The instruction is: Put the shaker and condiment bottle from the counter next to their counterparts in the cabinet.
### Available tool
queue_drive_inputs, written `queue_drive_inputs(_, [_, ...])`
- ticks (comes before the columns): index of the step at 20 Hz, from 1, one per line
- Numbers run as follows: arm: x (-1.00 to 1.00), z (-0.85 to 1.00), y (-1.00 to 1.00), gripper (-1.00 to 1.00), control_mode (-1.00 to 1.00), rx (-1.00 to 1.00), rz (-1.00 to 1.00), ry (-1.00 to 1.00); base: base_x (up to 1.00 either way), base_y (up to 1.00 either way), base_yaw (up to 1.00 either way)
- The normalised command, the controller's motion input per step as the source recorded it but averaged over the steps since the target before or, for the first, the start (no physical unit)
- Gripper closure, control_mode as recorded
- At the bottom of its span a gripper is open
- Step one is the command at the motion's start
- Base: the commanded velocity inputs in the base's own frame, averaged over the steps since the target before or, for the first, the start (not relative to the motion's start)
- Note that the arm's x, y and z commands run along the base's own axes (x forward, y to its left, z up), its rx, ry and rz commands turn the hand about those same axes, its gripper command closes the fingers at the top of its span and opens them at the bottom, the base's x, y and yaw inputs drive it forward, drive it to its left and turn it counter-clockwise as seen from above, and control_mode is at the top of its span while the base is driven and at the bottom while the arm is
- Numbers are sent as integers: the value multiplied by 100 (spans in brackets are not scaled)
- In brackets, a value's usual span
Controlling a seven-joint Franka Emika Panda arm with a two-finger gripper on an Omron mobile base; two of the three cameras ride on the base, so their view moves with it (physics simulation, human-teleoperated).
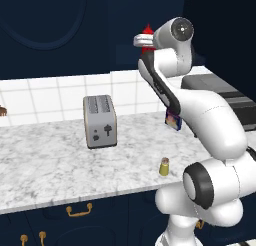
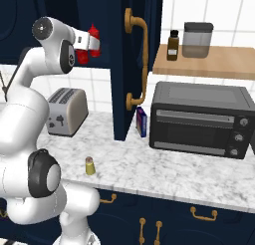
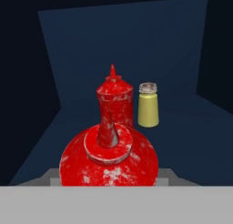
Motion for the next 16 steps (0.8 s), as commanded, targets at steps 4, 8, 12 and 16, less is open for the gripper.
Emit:
queue_drive_inputs(4, [24, -7, 1, 100, -100, 0, 0, 0, 0, 0, 0])
queue_drive_inputs(8, [23, -6, 2, 100, -100, 0, 0, 0, 0, 0, 0])
queue_drive_inputs(12, [22, -5, 3, 100, -100, 0, 0, 0, 0, 0, 0])
queue_drive_inputs(16, [23, -7, 4, 100, -100, 0, 0, 0, 0, 0, 0])
